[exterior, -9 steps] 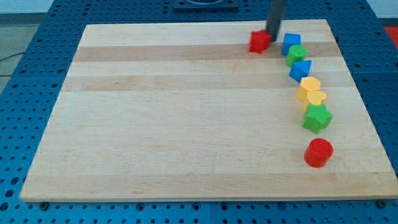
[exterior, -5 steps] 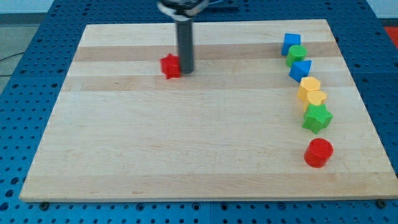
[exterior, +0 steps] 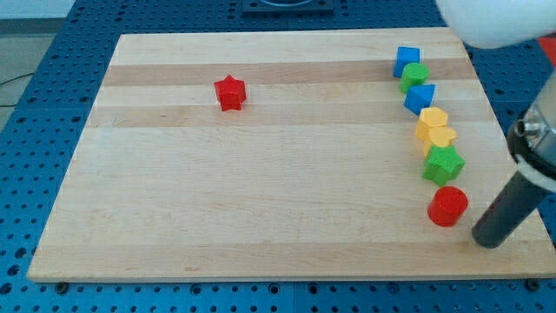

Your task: Slide the red blocks towards the top left of the board

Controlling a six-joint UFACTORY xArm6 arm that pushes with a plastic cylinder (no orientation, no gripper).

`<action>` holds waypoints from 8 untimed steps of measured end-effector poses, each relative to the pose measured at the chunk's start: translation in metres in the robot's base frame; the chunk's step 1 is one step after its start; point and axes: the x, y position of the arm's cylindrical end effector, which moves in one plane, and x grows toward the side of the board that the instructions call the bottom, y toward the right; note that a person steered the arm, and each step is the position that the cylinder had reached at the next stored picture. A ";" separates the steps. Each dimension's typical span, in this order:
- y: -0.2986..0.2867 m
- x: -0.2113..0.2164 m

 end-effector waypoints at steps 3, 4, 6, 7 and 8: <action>-0.112 -0.081; -0.140 -0.112; -0.207 -0.190; -0.207 -0.218; -0.209 -0.223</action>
